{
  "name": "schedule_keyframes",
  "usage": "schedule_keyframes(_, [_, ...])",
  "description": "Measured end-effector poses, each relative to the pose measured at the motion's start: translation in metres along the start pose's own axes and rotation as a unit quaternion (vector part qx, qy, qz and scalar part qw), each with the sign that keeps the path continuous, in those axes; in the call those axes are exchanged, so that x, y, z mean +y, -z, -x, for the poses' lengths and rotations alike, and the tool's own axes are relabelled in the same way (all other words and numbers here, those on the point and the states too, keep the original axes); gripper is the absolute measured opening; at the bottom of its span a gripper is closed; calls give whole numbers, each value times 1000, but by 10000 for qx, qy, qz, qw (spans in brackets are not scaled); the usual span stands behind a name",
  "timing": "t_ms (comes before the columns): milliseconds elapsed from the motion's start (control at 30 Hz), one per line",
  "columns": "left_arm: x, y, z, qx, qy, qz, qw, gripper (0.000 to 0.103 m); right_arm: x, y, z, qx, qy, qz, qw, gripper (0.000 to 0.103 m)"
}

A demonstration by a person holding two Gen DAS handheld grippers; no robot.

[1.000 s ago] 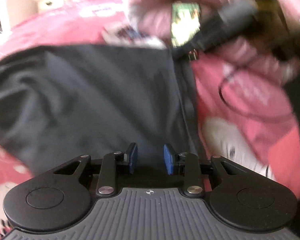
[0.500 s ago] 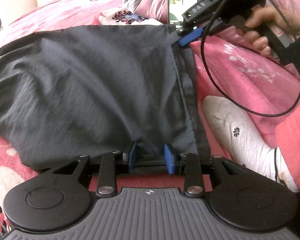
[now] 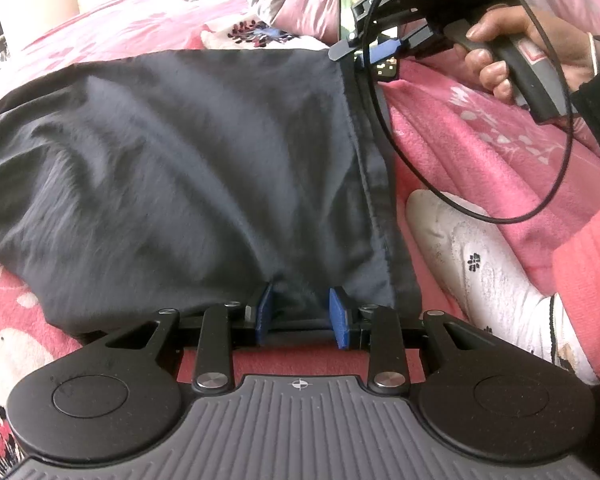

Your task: Fold clothes

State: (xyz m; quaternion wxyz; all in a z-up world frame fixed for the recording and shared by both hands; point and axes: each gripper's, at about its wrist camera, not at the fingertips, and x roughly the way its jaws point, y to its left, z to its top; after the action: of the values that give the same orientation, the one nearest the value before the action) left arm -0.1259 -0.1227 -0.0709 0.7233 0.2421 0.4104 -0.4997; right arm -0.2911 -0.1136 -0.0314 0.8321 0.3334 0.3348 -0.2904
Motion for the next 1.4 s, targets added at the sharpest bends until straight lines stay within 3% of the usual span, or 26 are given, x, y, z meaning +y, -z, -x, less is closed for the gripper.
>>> schedule_keyframes(200, [0,1,0,-6,-6,-28,10000,31,35,-10,2,-169,311,1390,9897,37])
schedule_keyframes(467, [-2,1,1,-11,-5,-28,10000,31,64,-37,-47,1282,401,3063,9424,37])
schedule_keyframes(533, [-2,1,1,-10,4,-36,10000,31,68,-38,-47,1518,351,3336,9298,32])
schedule_keyframes(600, [-1,1,0,-10,13,-47,10000,31,73,-39,-45,1674,287,3584,9180,12])
schedule_keyframes(667, [-2,1,0,-14,23,-57,10000,31,79,-41,-44,1782,181,3738,9101,4])
schedule_keyframes(867, [-2,2,0,-48,76,-80,9999,31,91,-36,-35,1882,363,4323,8811,1])
schedule_keyframes(1133, [-3,2,0,-34,98,-160,9998,31,86,-22,-41,2016,767,4662,8580,3])
schedule_keyframes(1300, [-5,2,2,-19,88,-155,9998,31,96,-16,-24,1587,1075,5100,8385,20])
schedule_keyframes(1400, [-2,1,8,-21,165,-130,9998,31,109,-18,-3,1299,791,5137,8444,22])
